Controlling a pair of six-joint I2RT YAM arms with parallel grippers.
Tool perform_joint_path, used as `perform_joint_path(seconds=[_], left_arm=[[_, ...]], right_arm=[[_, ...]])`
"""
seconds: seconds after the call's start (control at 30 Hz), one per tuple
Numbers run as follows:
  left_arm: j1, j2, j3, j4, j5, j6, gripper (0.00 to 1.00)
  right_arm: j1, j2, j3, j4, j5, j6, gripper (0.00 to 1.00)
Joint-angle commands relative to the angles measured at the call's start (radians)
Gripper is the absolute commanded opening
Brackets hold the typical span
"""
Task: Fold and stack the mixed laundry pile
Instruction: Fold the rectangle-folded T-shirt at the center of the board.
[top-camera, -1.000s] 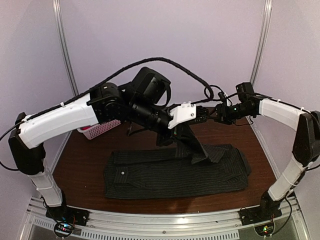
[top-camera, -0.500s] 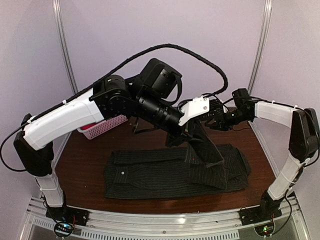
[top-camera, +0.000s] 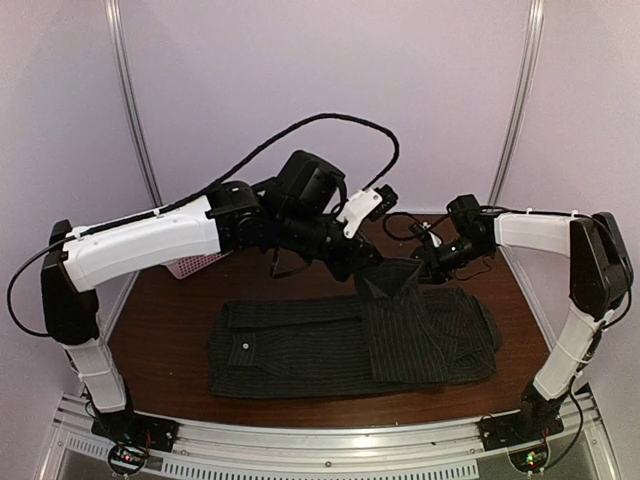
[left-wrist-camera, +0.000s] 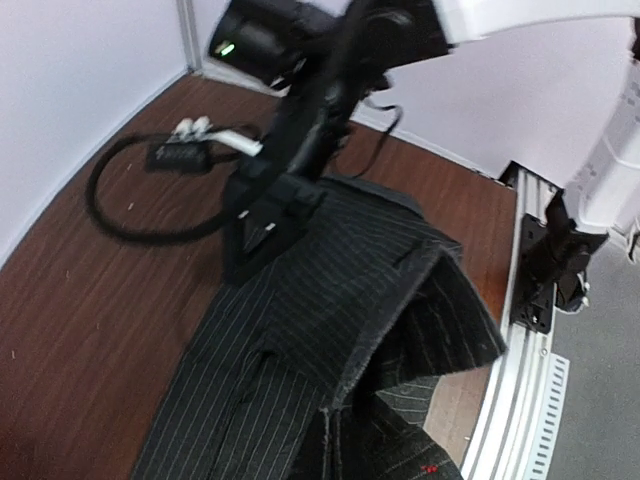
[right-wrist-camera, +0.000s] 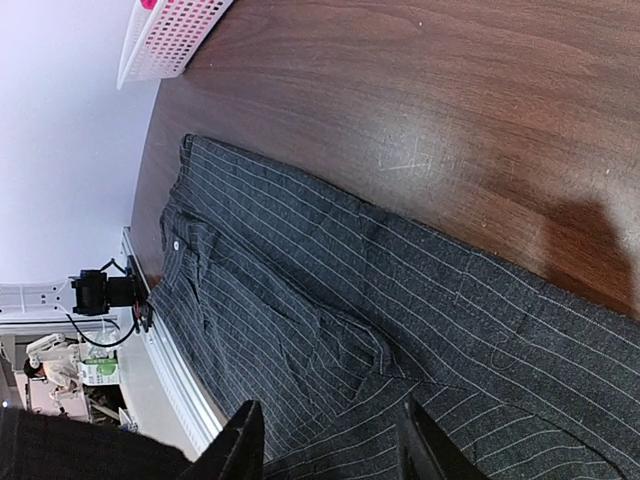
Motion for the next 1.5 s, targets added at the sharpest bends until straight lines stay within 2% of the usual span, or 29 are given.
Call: perform_joint_path(seconds=[0.0,0.07,0.2,0.8,1.0,1.17,1.27,1.33,1.4,1.47], left_arm=[[0.082,-0.155,-0.245,0.242,-0.080,-0.278,0.00],[0.132,-0.216,-0.384,0.297,-0.093,-0.370,0.00],[0.187,-0.286,-0.559,0.347,-0.182,-0.490,0.00],[0.247,-0.568,-1.142,0.546,-0.434,-0.869,0.00],[0.249,-0.595,-1.232,0.537,-0.488,-0.987,0.00],[0.249,-0.568,-1.209,0.410,-0.499,-1.065,0.03],[0.255,-0.567,-1.184,0.276,-0.536,-1.121,0.13],[0.266,-0.571,-1.157,0.166,-0.566,-1.160,0.27],[0.277,-0.580,-1.127,0.102,-0.592,-1.145,0.30],[0.283,-0.585,-1.075,0.011,-0.631,-1.118,0.43]], right_arm=[[-0.002,-0.005,0.003,-0.005,-0.005,-0.016,0.47],[-0.004,0.005,0.005,-0.011,0.003,-0.018,0.48],[-0.004,0.019,0.002,-0.012,0.027,-0.009,0.49],[-0.004,0.107,0.010,-0.134,0.139,-0.063,0.48],[-0.004,0.114,0.019,-0.141,0.153,-0.058,0.48],[-0.004,0.107,0.053,-0.159,0.184,-0.052,0.48],[-0.003,0.087,0.085,-0.178,0.201,-0.054,0.48],[-0.003,0.063,0.105,-0.194,0.206,-0.058,0.48],[-0.003,0.037,0.117,-0.217,0.204,-0.062,0.48],[-0.004,0.000,0.110,-0.233,0.202,-0.055,0.48]])
